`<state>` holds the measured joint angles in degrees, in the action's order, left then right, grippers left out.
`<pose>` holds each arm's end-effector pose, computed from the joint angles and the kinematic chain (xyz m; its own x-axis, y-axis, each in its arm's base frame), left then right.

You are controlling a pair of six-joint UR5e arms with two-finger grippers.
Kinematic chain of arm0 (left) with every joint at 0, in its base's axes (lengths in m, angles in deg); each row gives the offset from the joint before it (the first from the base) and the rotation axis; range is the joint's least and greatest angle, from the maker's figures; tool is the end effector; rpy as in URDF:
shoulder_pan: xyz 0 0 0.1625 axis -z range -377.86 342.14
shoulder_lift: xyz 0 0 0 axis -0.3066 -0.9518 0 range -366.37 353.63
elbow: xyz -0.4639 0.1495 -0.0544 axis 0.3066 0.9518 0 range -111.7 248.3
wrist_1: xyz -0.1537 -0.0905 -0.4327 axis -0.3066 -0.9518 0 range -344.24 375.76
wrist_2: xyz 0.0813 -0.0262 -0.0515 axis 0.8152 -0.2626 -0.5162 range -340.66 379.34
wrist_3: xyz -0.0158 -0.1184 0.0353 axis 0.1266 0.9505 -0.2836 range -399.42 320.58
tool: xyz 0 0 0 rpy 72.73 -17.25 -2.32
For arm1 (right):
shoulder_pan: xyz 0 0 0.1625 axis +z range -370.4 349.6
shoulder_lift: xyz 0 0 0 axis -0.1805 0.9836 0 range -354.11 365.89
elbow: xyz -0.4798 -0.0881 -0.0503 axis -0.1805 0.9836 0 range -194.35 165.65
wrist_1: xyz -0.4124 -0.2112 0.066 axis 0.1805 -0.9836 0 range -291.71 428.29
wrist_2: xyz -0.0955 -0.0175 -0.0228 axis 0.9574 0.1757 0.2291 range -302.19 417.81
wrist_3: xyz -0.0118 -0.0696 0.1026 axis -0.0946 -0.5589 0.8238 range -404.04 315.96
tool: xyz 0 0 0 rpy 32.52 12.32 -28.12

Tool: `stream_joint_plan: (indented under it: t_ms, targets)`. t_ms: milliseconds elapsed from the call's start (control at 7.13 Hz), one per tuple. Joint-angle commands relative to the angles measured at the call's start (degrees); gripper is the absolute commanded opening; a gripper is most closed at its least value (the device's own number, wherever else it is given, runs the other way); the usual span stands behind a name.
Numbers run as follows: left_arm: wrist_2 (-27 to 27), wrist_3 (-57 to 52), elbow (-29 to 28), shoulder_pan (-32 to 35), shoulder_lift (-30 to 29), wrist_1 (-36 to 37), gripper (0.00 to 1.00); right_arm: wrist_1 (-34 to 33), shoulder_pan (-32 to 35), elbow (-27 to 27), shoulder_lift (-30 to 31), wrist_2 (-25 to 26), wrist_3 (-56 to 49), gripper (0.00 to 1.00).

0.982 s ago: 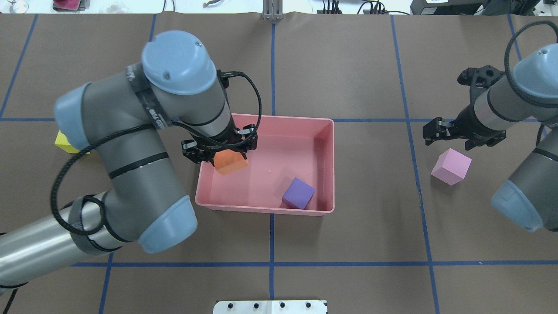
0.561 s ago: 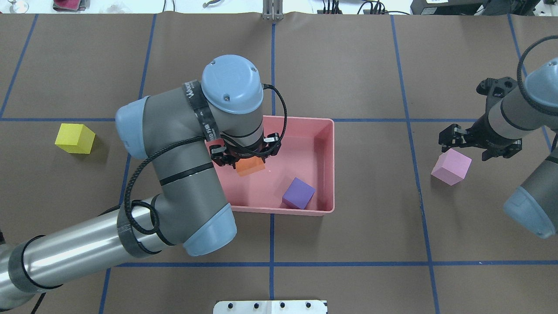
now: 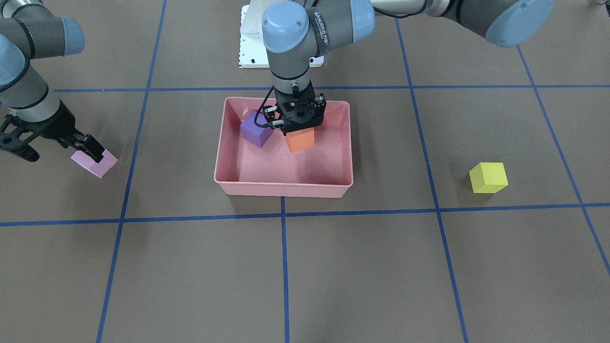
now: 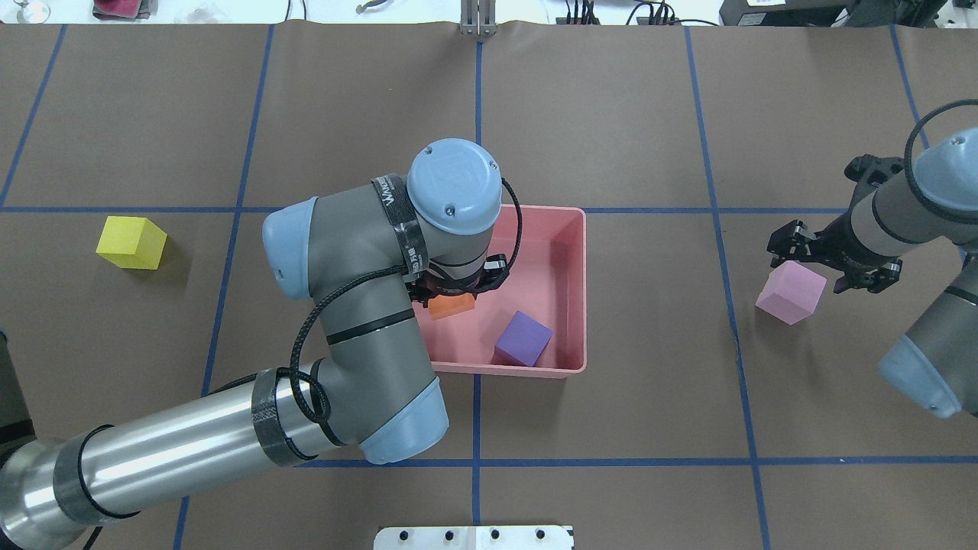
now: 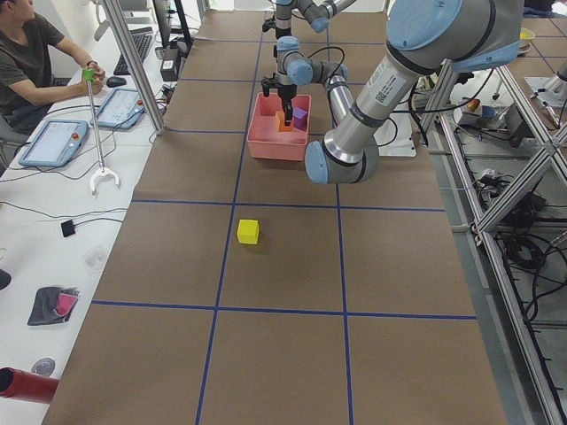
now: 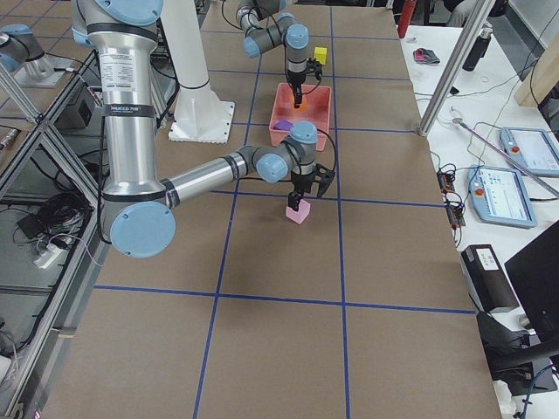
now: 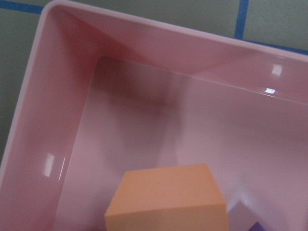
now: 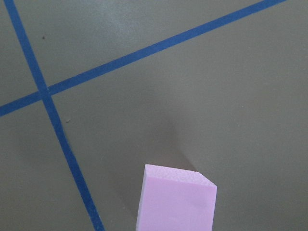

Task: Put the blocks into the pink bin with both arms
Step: 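Carry orange cube into bin with left gripper while right grasps light pink cube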

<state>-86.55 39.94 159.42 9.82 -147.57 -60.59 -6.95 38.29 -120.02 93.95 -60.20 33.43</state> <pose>0.6706 -0.4637 0.1460 0.7342 -0.1845 -0.6534 0.1625 0.9821 -0.0947 -0.3315 -0.4905 0.5564 0.6521 0.4519 0.6087 -0.3644 0.8909 -0.2711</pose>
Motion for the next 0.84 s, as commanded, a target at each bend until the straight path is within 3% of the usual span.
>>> stream_joint_plan:
  t_ms: [0, 140, 280, 561, 701]
  targets:
    - [0.06, 0.09, -0.50, -0.16, -0.05, -0.64, 0.16, 2.30, -2.36, 1.26, 0.10, 0.07, 2.16, 1.00]
    - [0.06, 0.18, -0.41, -0.16, -0.05, -0.55, 0.65, 2.47, -2.45, 0.99, 1.58, -0.02, 1.72, 1.00]
    - [0.06, 0.35, -0.41, -0.16, -0.13, -0.55, 0.73, 3.95, -2.37, 0.99, 3.07, -0.10, 1.37, 1.00]
    - [0.15, 0.44, -0.32, -0.16, -0.13, -0.46, 0.78, 4.67, -2.54, 1.16, 3.70, -0.02, 1.45, 1.00]
    - [0.15, 0.44, -0.24, -0.16, -0.05, -0.46, 0.85, 4.67, -3.32, 1.43, 3.53, 0.33, 2.15, 0.98]
